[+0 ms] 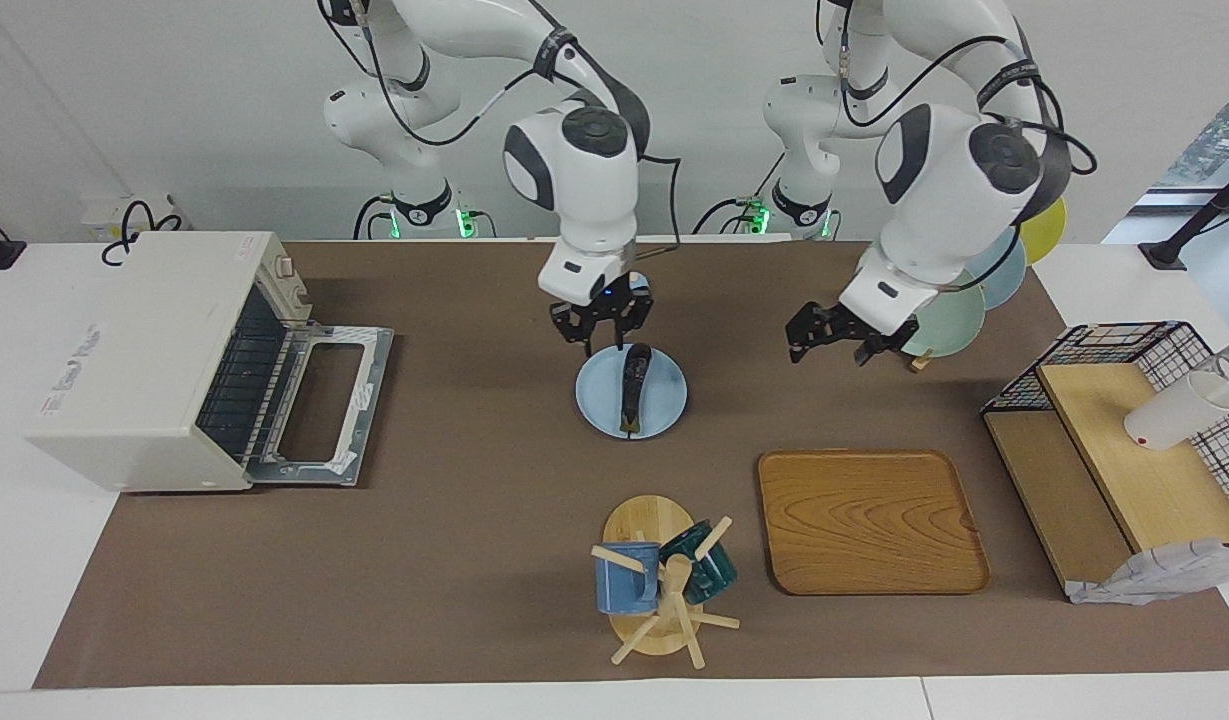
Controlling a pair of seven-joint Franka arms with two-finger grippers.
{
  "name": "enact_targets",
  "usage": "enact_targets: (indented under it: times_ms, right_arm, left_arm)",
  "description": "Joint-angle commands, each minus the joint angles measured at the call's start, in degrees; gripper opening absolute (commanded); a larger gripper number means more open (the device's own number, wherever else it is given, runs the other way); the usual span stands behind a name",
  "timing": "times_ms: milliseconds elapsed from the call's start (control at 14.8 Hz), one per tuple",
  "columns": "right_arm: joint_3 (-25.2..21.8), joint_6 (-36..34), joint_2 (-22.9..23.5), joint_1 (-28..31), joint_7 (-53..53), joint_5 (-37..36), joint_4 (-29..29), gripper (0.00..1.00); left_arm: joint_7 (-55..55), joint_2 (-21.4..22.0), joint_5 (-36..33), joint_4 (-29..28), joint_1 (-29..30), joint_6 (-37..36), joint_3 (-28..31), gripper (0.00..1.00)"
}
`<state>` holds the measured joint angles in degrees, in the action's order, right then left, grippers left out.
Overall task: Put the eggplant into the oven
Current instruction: 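Take the eggplant with the right gripper while the left gripper returns to rest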
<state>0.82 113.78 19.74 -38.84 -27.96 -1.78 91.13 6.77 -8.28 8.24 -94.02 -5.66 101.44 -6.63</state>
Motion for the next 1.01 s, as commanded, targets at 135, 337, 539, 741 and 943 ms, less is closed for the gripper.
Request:
enact_targets:
  times_ms: [135, 337, 539, 741, 943]
  right_arm:
    - [-0.03, 10.90, 11.03, -4.05, -6.49, -4.28, -4.24, 0.47]
    - [-0.03, 17.08, 10.50, -6.15, -6.58, -4.20, 0.19, 0.46]
    - [-0.03, 20.86, 9.36, -6.78, -6.58, -5.08, 5.01, 0.46]
    - [-0.03, 23.50, 8.04, -6.86, -6.67, -5.96, 9.59, 0.42]
    - [-0.03, 25.00, 7.69, -6.86, -6.41, -6.05, 11.27, 0.20]
  left_arm:
    - [-4.75, 4.67, -4.37, -0.11, 5.56, -4.75, -0.31, 1.00]
    - [-4.75, 6.78, -7.70, -0.20, 5.75, -8.26, -0.22, 1.00]
    - [-4.66, 8.71, -7.80, 0.15, 5.22, -12.39, 0.04, 1.00]
    - [-4.75, 7.76, -7.62, 6.98, 4.78, -19.76, -0.05, 1.00]
    - [-4.23, 7.92, -7.62, 6.14, 1.37, -19.01, 2.66, 1.00]
